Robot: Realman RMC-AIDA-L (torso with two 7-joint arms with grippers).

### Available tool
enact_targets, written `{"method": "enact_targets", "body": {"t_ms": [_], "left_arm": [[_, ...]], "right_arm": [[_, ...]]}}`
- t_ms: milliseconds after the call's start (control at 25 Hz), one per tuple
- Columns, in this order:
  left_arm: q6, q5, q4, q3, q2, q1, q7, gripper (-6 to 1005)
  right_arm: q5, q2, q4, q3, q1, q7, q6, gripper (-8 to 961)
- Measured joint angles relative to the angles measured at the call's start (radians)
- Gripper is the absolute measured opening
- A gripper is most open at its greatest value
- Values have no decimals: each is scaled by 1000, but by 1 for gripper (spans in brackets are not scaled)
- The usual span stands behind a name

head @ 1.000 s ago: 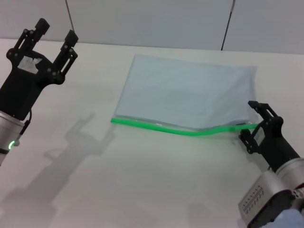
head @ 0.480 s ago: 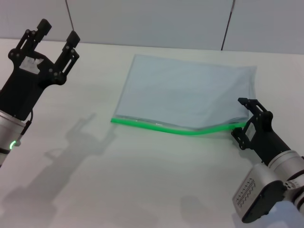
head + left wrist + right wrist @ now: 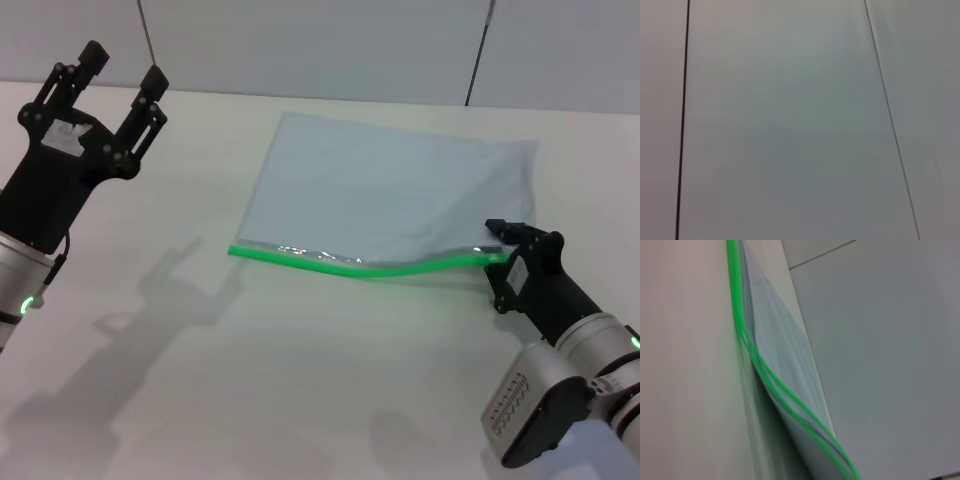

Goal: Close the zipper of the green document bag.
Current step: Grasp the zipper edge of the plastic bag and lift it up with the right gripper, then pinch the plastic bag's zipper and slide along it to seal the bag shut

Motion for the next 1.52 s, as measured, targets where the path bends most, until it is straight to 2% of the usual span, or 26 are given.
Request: {"method": "enact_targets", "body": {"t_ms": [280,760,1080,1520], "left_arm": [[0,0,0,0,0,0,1,677],[-34,31,3,3,1,-5,7,677],[-160,206,5,3,4,-61,69,676],[-331,447,0,3,-4,-124,235,676]], "right_arm": [[-1,0,-30,0,1,-1,0,121],[-38,0,-62,0,9,-9,-13,69],[-58,-6,-127,0,18,-10,-2,47],[-92,-7,-174,0,37,-3,0,50]]}}
